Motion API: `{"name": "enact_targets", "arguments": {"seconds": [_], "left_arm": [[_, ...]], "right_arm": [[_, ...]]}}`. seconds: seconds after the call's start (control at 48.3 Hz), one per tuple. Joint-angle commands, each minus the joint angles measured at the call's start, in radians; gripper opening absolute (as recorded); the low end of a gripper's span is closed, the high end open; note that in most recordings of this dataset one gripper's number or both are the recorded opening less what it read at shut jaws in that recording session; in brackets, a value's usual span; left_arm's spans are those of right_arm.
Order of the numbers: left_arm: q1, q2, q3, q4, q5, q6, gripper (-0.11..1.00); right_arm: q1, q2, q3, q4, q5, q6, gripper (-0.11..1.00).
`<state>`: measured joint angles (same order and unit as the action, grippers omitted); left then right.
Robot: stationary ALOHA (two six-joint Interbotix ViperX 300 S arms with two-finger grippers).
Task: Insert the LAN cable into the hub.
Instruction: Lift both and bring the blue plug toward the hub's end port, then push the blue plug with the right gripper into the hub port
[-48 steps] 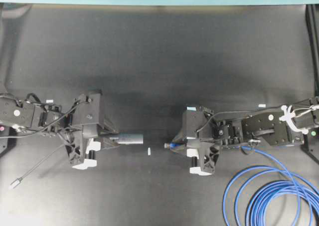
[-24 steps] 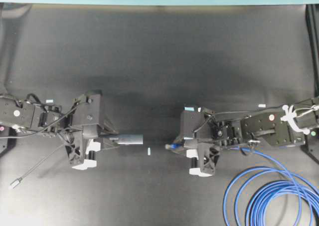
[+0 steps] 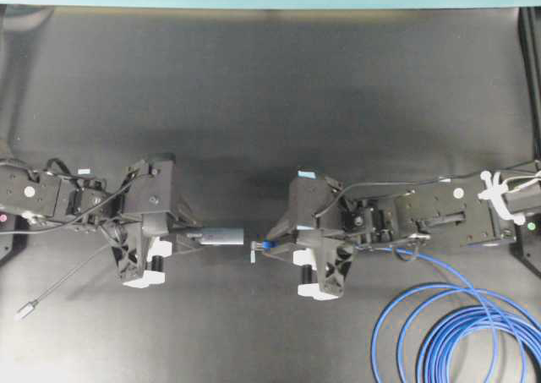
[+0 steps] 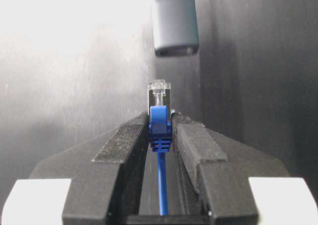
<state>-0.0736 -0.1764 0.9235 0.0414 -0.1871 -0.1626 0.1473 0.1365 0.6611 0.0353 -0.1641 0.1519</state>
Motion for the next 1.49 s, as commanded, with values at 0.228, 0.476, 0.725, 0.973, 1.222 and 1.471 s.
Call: {"name": "enact_targets", "arguments": {"seconds": [0.228, 0.476, 0.725, 0.973, 1.222, 1.471], "left_arm": [[0.000, -0.006, -0.021, 0.003, -0.005, 0.002, 0.28], [0.005, -0.006, -0.021, 0.003, -0.005, 0.002, 0.28], [0.009, -0.005, -0.023, 0.003, -0.005, 0.002, 0.28], [0.008, 0.008, -0.035, 0.005, -0.005, 0.003, 0.28], [0.005, 0.023, -0.044, 0.003, -0.005, 0.005, 0.28], [0.006, 0.028, -0.046, 0.003, -0.009, 0.008, 0.28]], "right_arm": [[-0.025, 0.002, -0.037, 0.002, -0.003, -0.003, 0.14], [-0.020, 0.003, -0.037, 0.000, -0.005, -0.003, 0.14], [-0.014, 0.003, -0.038, 0.002, -0.005, -0.003, 0.14], [-0.014, 0.005, -0.038, 0.000, -0.008, -0.005, 0.14], [-0.017, 0.005, -0.038, 0.002, -0.023, -0.005, 0.14], [-0.017, 0.005, -0.040, 0.002, -0.034, -0.003, 0.14]]}}
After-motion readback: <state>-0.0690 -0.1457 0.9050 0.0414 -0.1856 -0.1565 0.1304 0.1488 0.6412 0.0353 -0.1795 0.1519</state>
